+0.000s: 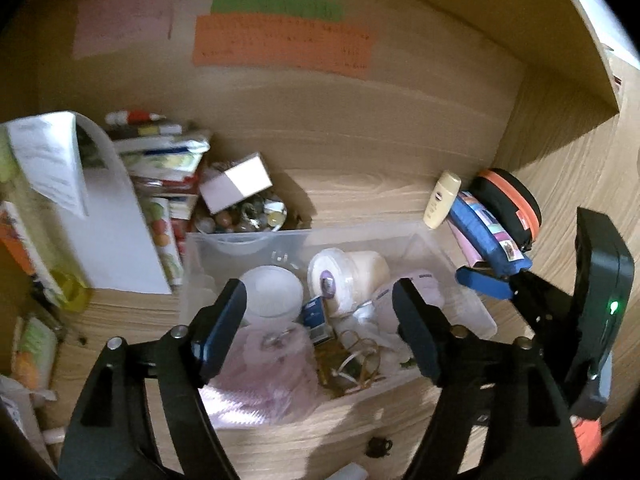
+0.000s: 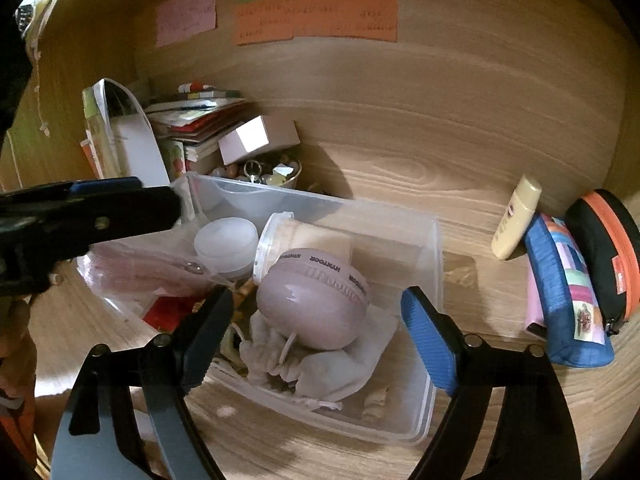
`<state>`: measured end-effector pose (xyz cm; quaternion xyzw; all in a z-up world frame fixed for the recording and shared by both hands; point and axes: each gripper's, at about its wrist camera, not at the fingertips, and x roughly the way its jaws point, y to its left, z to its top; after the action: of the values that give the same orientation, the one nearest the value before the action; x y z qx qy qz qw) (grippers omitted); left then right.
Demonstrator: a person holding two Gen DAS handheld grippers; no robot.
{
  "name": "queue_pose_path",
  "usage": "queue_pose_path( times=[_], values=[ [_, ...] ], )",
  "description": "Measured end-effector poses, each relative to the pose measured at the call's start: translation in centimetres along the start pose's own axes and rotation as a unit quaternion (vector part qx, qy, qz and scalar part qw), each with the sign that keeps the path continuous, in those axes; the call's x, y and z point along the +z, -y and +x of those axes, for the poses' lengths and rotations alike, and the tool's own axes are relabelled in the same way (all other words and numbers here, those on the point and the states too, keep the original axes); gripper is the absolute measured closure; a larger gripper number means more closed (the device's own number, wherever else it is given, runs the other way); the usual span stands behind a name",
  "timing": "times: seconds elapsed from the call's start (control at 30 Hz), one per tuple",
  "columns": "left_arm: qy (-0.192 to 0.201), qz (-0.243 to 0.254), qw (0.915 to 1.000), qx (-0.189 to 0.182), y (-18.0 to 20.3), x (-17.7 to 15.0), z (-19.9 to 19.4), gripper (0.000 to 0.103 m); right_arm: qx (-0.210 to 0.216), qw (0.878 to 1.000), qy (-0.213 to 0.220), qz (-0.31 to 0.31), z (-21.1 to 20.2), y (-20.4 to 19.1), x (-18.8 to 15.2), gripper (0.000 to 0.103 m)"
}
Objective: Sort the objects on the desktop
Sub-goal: 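Grasp the dark green bottle with the left tool while the right tool grasps the small beige block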
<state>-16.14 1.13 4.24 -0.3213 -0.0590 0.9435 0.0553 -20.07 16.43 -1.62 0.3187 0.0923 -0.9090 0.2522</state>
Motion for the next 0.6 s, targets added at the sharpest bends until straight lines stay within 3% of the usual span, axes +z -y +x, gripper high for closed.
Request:
queue_pose_path(
  times=[0.17, 0.6],
  values=[
    [0.019, -0.001, 0.9995, 0.026, -0.7, -1.0, -2.2, 0.009, 0.003, 1.000, 0.016, -0.012, -2.4, -0.5, 0.1, 0.018],
    [0.005, 0.000, 0.9987, 0.050, -2.7, -5.0, -5.6, 0.007, 0.034, 0.999, 0.021, -0.017, -7.8, -3.2, -4.0, 0.012]
  ],
)
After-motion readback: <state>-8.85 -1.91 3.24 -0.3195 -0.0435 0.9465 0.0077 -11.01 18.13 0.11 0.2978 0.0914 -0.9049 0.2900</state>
